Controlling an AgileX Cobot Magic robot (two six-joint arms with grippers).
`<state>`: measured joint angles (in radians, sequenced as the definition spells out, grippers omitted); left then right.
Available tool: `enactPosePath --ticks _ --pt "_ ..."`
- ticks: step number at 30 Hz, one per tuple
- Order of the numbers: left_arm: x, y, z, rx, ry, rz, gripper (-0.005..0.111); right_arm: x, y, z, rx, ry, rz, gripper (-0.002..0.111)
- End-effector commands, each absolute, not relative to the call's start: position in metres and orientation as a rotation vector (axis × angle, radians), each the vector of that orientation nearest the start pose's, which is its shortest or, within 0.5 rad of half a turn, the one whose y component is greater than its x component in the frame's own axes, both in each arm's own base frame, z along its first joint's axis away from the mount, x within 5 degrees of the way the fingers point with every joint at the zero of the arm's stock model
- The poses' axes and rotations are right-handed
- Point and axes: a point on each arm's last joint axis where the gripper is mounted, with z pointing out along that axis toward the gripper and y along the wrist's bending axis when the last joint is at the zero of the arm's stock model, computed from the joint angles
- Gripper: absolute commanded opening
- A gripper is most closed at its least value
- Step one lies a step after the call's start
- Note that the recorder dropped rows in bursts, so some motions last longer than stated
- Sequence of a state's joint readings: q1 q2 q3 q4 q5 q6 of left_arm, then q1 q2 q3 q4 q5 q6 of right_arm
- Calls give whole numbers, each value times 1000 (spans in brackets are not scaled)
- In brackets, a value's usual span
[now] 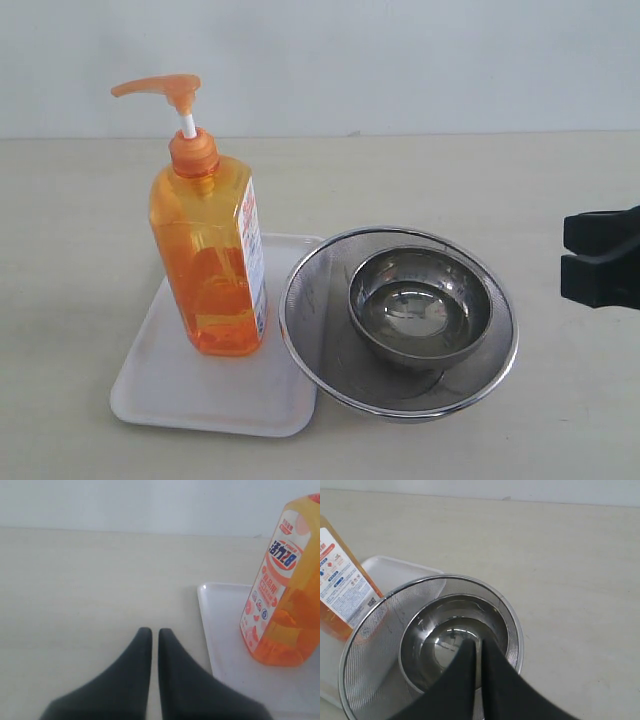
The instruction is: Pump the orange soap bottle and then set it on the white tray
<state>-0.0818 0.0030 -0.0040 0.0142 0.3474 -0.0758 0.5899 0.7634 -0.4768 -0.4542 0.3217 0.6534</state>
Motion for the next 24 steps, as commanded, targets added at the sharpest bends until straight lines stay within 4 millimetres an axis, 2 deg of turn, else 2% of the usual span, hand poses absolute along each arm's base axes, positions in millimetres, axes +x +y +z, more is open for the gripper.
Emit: enactPosePath --ticks 1,3,6,10,15,19,24 --pt "53 -4 182 2 1828 -107 5 132 71 280 -372 2005 292 0" --pt "53 -4 182 2 1828 -107 5 129 67 284 -338 1978 304 0" --pt "53 -4 182 6 1828 -99 5 117 49 298 -227 1893 302 0" --pt "53 -4 182 6 1828 -99 5 90 20 305 -68 1765 253 0" --pt "53 -4 182 6 1828 -99 5 55 -3 285 121 1615 191 0" --pt "53 -4 182 6 1828 -99 5 39 -9 270 229 1504 191 0" --pt "53 -4 182 6 1828 -100 5 44 -6 255 310 1499 262 0"
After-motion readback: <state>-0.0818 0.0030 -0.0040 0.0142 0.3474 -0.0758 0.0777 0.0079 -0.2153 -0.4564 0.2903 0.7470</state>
